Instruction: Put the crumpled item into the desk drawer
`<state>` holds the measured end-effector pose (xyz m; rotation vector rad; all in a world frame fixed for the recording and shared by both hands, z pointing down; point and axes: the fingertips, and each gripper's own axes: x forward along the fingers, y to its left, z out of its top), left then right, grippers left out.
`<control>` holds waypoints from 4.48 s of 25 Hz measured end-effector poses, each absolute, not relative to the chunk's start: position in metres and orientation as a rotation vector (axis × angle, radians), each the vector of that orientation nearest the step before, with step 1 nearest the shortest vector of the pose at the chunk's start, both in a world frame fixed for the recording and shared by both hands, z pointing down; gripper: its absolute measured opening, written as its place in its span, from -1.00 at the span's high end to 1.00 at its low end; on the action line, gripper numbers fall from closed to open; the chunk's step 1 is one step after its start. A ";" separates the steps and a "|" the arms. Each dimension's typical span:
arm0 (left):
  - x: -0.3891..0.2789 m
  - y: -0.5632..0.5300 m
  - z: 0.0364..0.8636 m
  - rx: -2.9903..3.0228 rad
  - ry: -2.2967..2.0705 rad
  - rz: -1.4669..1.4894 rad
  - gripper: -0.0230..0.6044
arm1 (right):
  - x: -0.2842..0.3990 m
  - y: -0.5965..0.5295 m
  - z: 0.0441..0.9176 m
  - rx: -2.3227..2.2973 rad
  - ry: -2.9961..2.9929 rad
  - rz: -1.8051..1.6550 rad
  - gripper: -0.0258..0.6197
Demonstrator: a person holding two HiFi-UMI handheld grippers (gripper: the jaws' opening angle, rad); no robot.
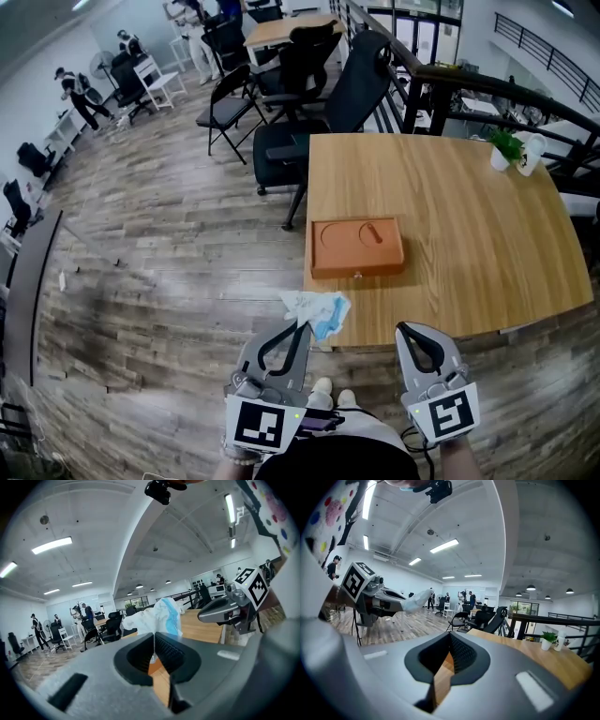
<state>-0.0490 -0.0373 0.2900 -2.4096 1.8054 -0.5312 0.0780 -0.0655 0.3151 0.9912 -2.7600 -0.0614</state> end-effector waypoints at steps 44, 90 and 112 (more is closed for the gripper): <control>-0.119 -0.140 0.390 -2.521 1.802 -0.646 0.89 | 0.012 -0.183 0.466 0.958 -2.484 0.177 0.90; -0.130 -0.150 0.431 -2.516 1.802 -0.736 0.89 | -0.010 -0.231 0.578 1.035 -2.275 0.439 0.68; -0.122 -0.146 0.426 -2.519 1.776 -0.727 0.89 | 0.002 -0.194 0.577 1.018 -2.259 0.474 0.68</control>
